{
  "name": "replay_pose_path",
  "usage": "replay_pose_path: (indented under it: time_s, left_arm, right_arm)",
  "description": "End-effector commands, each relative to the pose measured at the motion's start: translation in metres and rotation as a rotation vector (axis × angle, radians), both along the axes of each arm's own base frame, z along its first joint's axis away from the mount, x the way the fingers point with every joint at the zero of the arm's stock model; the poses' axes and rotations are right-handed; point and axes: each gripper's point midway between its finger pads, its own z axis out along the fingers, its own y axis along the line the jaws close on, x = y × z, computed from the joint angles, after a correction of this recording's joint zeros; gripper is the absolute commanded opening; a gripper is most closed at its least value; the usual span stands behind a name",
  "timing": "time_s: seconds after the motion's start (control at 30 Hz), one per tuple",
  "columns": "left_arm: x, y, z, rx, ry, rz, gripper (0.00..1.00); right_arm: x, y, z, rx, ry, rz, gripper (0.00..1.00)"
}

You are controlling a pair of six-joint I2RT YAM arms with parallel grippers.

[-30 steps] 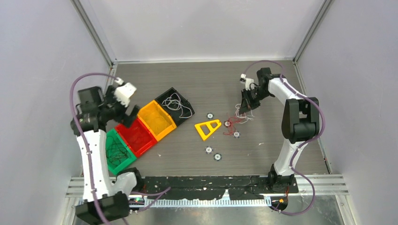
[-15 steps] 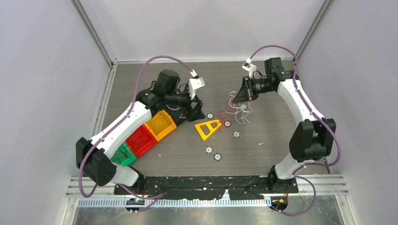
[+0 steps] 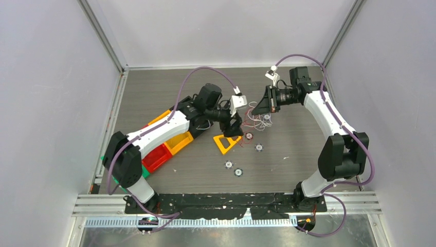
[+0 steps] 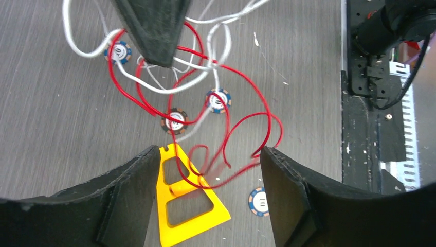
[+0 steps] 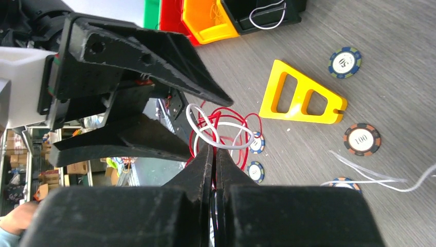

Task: Untangle the cables

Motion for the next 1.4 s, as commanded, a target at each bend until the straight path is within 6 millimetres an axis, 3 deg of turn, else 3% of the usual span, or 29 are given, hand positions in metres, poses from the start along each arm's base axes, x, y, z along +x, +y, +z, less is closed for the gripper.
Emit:
replay_pose_path:
  time_s: [0.0,0.1,0.27,0.4,0.5,0.6,0.67,0.83,0.97,1.13,1.37]
  left_arm:
    - [0.02,-0.016,0.018,-0.052,-0.104,-0.02,0.69]
    - [0.023,-0.02,0.013,-0.056,-0.108,-0.024,0.56]
    - [0.013,-0.009,0.022,-0.061,-0.152,-0.049,0.0]
    - [-0.002,0.023,0.044,-0.076,-0.178,-0.014,0.0]
    - [-0.014,0.054,0.063,-0.082,-0.162,0.015,0.0]
    - [-0.018,0.08,0.069,-0.07,-0.134,0.066,0.0]
    - [-0.016,0.094,0.076,-0.075,-0.136,0.108,0.0]
    - [-0.013,0.118,0.117,-0.146,-0.16,0.205,0.0]
    - [-0.015,0.137,0.173,-0.218,-0.231,0.282,0.0]
    - [-0.016,0.178,0.24,-0.285,-0.299,0.446,0.0]
    - [-0.021,0.243,0.29,-0.248,-0.436,0.692,0.0]
  right_arm:
    - [-0.013,0.007,0.024,0.06,-0.044,0.034,0.05]
    - [-0.016,0.008,0.024,0.06,-0.041,0.037,0.05]
    - [-0.008,0.002,0.017,0.007,-0.071,0.006,0.05]
    - [0.021,-0.03,-0.01,-0.132,-0.099,-0.103,0.06]
    - [0.051,-0.078,-0.034,-0.224,-0.082,-0.235,0.05]
    - [0.073,-0.118,-0.039,-0.253,-0.075,-0.336,0.05]
    - [0.082,-0.134,-0.044,-0.27,-0.066,-0.369,0.05]
    - [0.091,-0.156,-0.064,-0.34,-0.046,-0.398,0.11]
    - [0.092,-0.171,-0.088,-0.41,-0.016,-0.409,0.14]
    - [0.09,-0.188,-0.123,-0.521,0.013,-0.408,0.15]
    - [0.091,-0.205,-0.155,-0.613,0.043,-0.42,0.23]
